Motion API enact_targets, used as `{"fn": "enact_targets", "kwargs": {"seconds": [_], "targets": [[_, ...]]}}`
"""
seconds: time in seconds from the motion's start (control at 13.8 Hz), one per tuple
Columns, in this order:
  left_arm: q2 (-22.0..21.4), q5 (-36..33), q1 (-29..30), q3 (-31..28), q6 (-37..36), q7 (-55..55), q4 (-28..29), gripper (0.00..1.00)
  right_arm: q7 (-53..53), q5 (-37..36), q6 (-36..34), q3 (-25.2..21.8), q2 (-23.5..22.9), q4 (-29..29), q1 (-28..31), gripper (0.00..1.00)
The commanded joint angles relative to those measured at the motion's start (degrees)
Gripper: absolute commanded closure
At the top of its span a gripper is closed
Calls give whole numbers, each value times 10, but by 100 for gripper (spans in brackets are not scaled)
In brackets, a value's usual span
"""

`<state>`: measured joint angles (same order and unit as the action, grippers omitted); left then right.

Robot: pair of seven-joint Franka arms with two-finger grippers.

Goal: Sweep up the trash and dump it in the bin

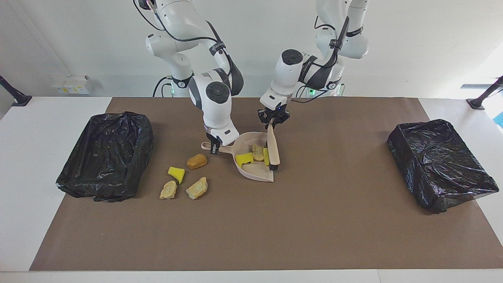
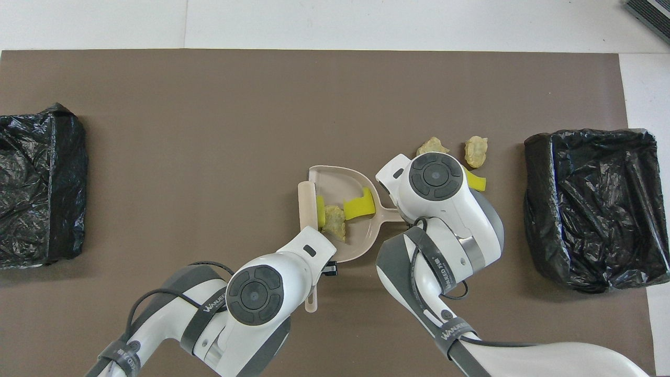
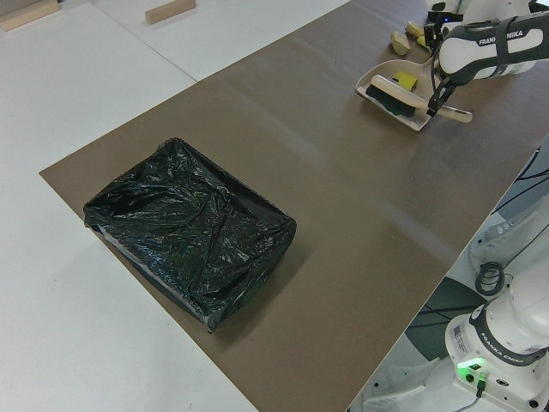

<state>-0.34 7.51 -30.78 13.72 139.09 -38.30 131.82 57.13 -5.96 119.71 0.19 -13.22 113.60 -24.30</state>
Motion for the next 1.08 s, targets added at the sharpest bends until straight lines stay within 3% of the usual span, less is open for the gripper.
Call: {"fn": "enact_targets", "kwargs": {"seconds": [0.0,0.29,0.58,1.01], "targets": [[5,6,-7,0,-13,20,-13,100,-6,-10,11,3,14,21,5,100],[8,7,-10,39,-6,18,-46,100,-4,-8,3,3,11,5,12,100],[2,9,11,33,-102,16,-123,100,-4,0,2,3,14,3,22,100],[2,9,27,29,-113,2,-123,100,-4,3,1,3,18,2,35,100]]}}
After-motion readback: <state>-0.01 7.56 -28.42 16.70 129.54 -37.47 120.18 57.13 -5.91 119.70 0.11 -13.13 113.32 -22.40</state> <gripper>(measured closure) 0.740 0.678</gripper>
